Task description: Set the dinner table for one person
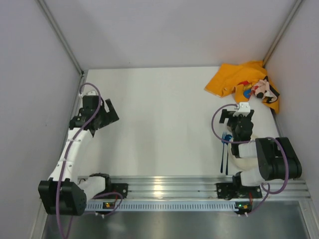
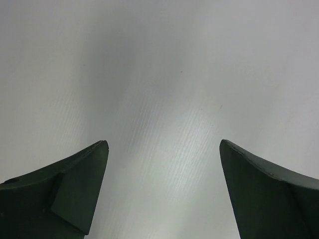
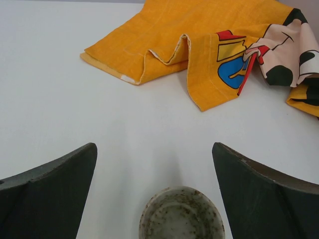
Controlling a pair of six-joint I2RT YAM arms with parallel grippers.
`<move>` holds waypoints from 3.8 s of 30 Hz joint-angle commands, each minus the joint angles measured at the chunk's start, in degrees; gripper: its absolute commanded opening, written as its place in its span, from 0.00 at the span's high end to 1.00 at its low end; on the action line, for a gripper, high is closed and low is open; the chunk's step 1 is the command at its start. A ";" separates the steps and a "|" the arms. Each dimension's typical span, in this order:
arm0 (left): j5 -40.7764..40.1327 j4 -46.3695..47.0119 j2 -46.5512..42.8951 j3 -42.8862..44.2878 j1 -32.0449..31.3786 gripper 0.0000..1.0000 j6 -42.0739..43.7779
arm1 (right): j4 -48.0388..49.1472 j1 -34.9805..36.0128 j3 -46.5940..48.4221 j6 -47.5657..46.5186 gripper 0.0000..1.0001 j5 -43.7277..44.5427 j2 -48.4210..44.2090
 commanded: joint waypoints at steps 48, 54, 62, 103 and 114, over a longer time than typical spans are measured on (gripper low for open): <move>13.85 4.22 7.84 2.69 0.81 0.15 -4.03 | -106.52 -8.02 115.74 34.56 0.00 1.77 50.67; 13.67 4.75 12.50 4.97 0.81 0.15 -4.21 | -109.77 -8.46 117.24 36.40 0.00 0.97 55.95; 13.67 4.57 14.62 6.21 0.81 0.16 -3.86 | -111.62 -8.63 116.19 37.02 0.89 -3.69 59.29; 12.10 2.75 31.91 14.89 -16.73 0.10 -0.60 | -106.61 13.44 76.91 33.95 0.00 -9.31 9.12; -0.57 -6.94 47.83 22.20 -22.22 0.15 -5.26 | -108.89 0.87 65.56 30.43 0.00 -14.32 -0.91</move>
